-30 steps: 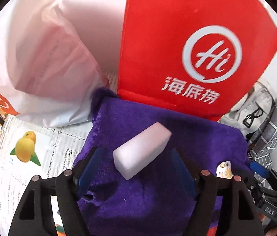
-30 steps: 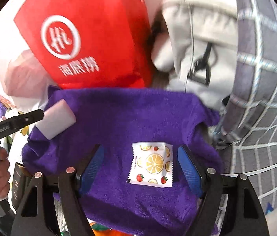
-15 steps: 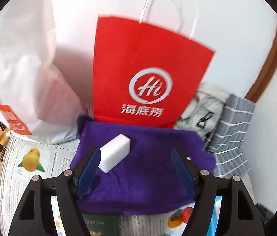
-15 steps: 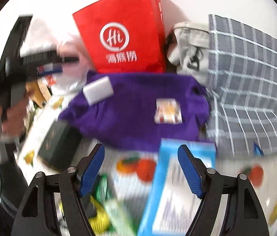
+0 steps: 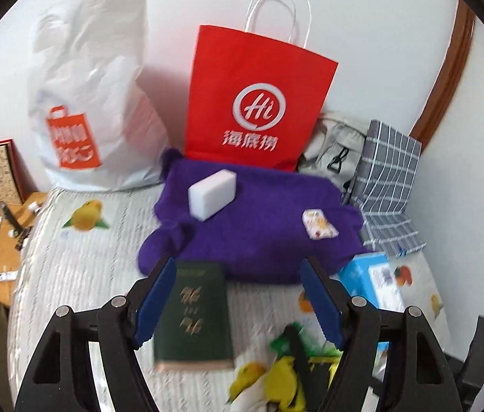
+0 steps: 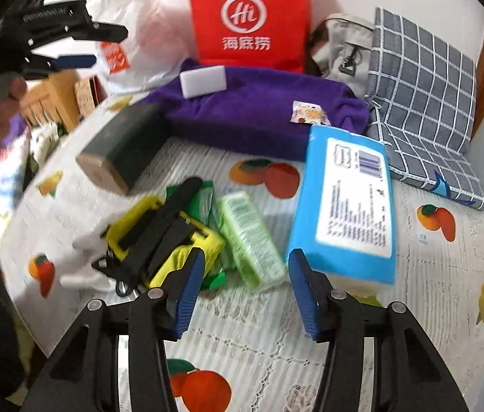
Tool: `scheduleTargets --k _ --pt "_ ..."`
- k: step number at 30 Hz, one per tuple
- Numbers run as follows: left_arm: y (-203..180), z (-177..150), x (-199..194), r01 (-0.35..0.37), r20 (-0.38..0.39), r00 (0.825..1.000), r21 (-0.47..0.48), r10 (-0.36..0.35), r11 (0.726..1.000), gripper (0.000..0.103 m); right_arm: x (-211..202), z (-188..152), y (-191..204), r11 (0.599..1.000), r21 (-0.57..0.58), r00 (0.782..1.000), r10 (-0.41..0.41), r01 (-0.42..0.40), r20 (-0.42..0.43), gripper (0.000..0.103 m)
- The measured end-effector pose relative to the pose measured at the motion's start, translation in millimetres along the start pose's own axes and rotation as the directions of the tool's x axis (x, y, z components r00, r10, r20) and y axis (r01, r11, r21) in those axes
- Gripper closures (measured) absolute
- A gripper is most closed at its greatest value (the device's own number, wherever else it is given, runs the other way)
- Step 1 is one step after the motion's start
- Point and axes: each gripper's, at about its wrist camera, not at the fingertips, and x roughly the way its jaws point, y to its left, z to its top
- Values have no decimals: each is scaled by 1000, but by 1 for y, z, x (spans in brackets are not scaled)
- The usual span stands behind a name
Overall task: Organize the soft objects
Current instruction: 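Grasp the green tissue pack with the right tool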
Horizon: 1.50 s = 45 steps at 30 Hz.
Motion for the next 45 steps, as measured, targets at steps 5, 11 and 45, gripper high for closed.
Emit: scheduleTargets --k 5,11,45 --pt "13 -31 -8 -22 -18 1000 -11 22 1000 30 11 -8 11 988 -65 990 -136 138 32 53" --pt "20 -58 -8 -36 -65 997 -19 35 999 30 17 -10 18 970 -128 976 -199 209 88 65" --pt "-1 -160 -11 -90 -182 980 -29 84 995 30 -53 -107 -19 998 57 995 -5 -1 99 49"
